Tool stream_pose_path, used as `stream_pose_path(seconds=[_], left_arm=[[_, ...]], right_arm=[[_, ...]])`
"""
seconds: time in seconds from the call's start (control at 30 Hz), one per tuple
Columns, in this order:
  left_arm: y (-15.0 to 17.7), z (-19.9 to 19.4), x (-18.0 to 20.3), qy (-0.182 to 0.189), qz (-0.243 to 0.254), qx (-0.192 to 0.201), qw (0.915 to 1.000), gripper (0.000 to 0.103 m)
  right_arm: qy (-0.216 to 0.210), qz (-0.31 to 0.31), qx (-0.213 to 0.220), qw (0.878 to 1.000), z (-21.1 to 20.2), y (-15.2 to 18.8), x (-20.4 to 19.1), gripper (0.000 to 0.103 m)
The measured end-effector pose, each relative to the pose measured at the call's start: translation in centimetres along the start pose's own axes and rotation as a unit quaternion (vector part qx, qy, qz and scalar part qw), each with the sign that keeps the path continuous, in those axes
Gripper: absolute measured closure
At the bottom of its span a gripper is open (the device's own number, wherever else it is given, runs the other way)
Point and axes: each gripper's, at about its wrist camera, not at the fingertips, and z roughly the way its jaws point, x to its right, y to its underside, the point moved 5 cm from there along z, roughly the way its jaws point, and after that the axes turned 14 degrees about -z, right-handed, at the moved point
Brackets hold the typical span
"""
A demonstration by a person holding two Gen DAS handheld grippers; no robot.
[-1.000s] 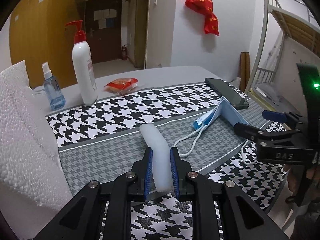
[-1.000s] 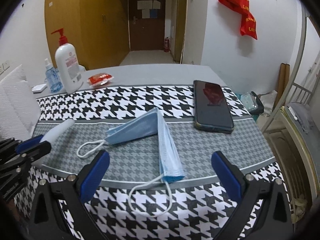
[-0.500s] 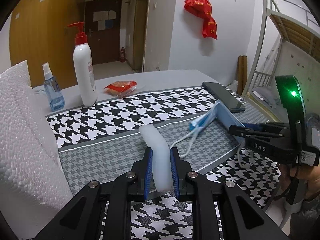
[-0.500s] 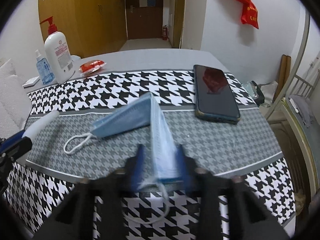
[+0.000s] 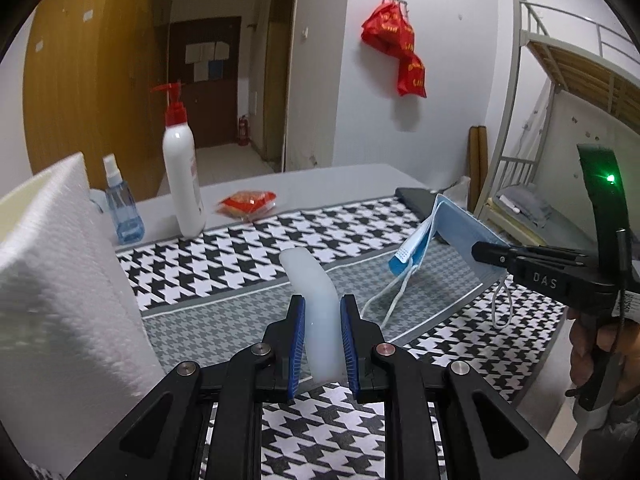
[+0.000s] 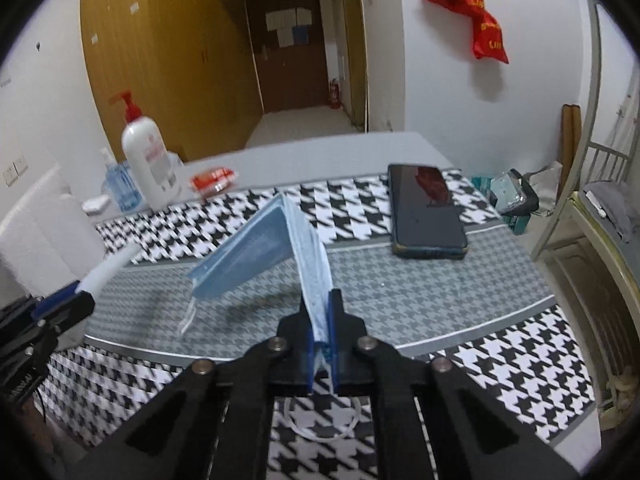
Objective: Organize soft objects
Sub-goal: 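Carry the mask with the right tool while the left tool carries the stick to the box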
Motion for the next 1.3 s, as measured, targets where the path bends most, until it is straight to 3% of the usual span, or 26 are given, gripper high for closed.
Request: stream_pose_path(seconds=[0.6, 1.0, 1.3], left_arm=[[-2.3, -10.6, -0.4, -0.006, 0.02, 0.099, 0.9948, 0.084], [-3.1, -16.7, -2.8, -0.023, 0.015, 0.161, 0.9866, 0.084], [-3.1, -19.7, -5.1, -0.045, 0.005, 0.191, 0.9805, 0.084]], right_arm=[[-0.02, -0.006, 0.134, 0.991, -11.5, -2.9, -4.7, 0.095], [-0.043, -0.033, 0.177, 0.983, -14.8, -4.4, -8.9, 0.095], [-0.059, -0.052, 0.188, 0.979, -14.6, -6.0, -11.8, 0.095]])
